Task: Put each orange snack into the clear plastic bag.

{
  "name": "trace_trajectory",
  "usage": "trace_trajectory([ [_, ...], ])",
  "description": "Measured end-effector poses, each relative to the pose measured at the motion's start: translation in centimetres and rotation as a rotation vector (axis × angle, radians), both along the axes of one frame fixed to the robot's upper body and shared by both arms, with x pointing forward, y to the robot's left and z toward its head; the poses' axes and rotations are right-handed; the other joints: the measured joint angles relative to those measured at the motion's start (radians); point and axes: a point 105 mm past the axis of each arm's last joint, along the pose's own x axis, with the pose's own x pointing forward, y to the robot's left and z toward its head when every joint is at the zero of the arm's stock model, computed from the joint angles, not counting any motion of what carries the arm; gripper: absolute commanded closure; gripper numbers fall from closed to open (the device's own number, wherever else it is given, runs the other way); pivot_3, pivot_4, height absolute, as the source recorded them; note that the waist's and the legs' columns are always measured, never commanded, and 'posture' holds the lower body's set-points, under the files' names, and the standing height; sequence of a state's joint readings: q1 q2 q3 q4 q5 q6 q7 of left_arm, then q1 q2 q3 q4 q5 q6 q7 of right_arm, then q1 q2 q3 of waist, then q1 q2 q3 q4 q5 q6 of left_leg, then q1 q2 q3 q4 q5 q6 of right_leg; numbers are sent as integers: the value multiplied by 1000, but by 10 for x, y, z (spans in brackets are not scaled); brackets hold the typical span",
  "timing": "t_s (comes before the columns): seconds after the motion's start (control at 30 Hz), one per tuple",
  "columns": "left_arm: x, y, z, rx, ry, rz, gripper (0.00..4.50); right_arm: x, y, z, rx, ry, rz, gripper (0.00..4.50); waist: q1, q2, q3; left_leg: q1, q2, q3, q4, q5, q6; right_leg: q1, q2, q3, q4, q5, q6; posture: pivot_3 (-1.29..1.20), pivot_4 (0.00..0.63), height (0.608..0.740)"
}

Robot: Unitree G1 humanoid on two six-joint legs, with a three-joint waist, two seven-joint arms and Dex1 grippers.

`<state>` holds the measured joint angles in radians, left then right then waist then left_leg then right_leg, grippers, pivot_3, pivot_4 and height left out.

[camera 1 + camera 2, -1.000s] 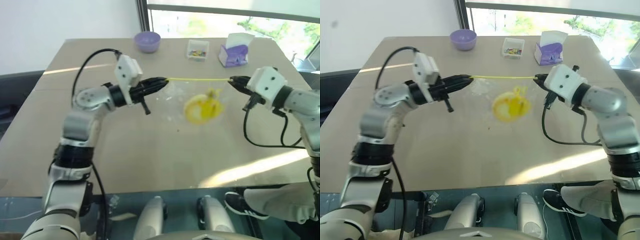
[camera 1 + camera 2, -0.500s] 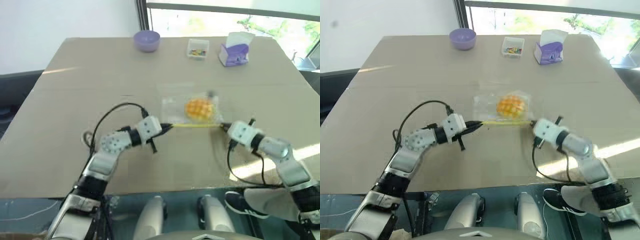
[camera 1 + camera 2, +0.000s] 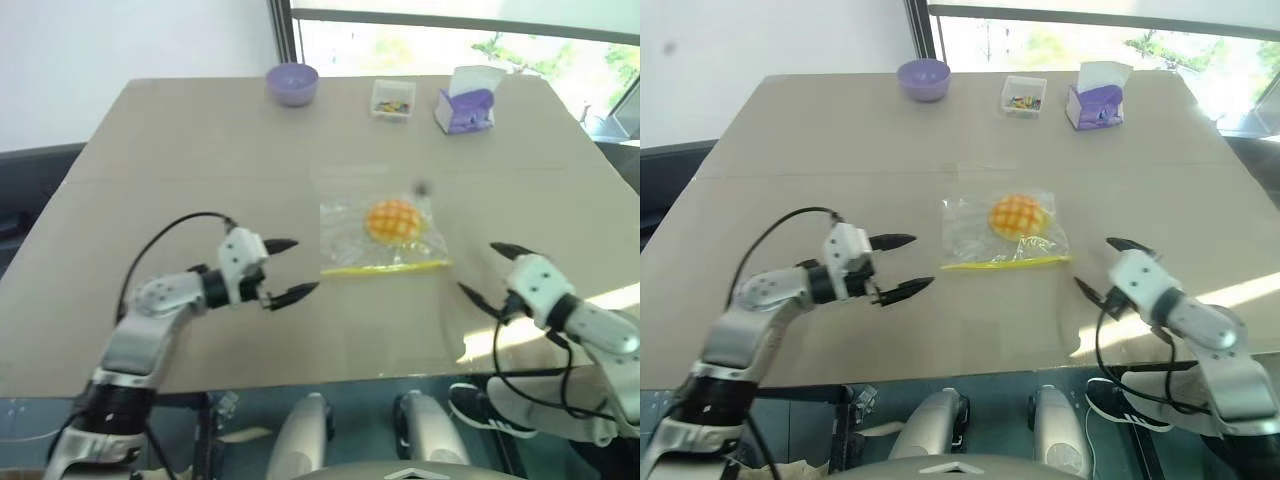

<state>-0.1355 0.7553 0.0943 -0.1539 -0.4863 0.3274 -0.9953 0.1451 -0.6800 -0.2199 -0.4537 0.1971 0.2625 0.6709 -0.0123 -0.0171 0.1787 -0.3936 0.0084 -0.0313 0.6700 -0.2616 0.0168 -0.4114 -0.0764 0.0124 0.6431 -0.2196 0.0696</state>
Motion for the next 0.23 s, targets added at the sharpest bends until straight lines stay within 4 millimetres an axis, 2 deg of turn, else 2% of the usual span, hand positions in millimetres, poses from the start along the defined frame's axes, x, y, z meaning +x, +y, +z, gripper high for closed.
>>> trace_trajectory([
  [0.07,-3,10,9,-28,31,20,57,-13,-5,13,61,9,-2,0,2,0,0,0,0,0,0,0,0,0,0,-1,0,0,0,0,150,740],
  [0.23,-6,21,20,-4,36,36,57,-38,-14,23,104,75,-16,0,5,-1,0,1,0,1,0,0,0,1,0,-1,0,0,0,0,150,740],
])
